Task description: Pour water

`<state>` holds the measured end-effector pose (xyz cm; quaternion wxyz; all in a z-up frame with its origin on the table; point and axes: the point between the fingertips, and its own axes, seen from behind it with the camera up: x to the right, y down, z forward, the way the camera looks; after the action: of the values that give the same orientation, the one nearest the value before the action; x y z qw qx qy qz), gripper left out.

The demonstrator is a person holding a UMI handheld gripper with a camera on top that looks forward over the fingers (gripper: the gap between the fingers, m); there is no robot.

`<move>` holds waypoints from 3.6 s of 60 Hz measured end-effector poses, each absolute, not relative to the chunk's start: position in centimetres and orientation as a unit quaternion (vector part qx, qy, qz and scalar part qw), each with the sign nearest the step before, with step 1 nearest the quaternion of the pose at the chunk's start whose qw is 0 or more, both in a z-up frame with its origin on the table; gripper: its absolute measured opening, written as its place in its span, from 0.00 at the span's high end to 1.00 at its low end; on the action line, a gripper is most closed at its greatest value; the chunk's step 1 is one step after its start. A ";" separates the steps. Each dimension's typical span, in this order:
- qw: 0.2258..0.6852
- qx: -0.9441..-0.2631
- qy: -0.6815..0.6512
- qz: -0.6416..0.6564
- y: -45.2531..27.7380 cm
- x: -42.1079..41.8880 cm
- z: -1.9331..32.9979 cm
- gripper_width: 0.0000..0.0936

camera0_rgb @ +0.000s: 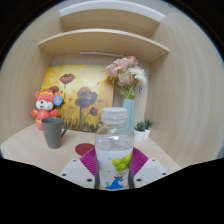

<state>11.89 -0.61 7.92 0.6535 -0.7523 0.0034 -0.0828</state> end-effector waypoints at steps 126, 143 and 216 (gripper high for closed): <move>0.686 -0.727 -0.032 -0.001 14.5 3.6 17.3 0.57; 0.641 -0.766 -0.037 0.009 15.0 3.3 8.0 0.56; 0.585 -0.810 0.022 0.030 -14.1 0.5 10.4 0.12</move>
<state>0.55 -14.06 10.38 0.5847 -0.8104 0.0221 0.0304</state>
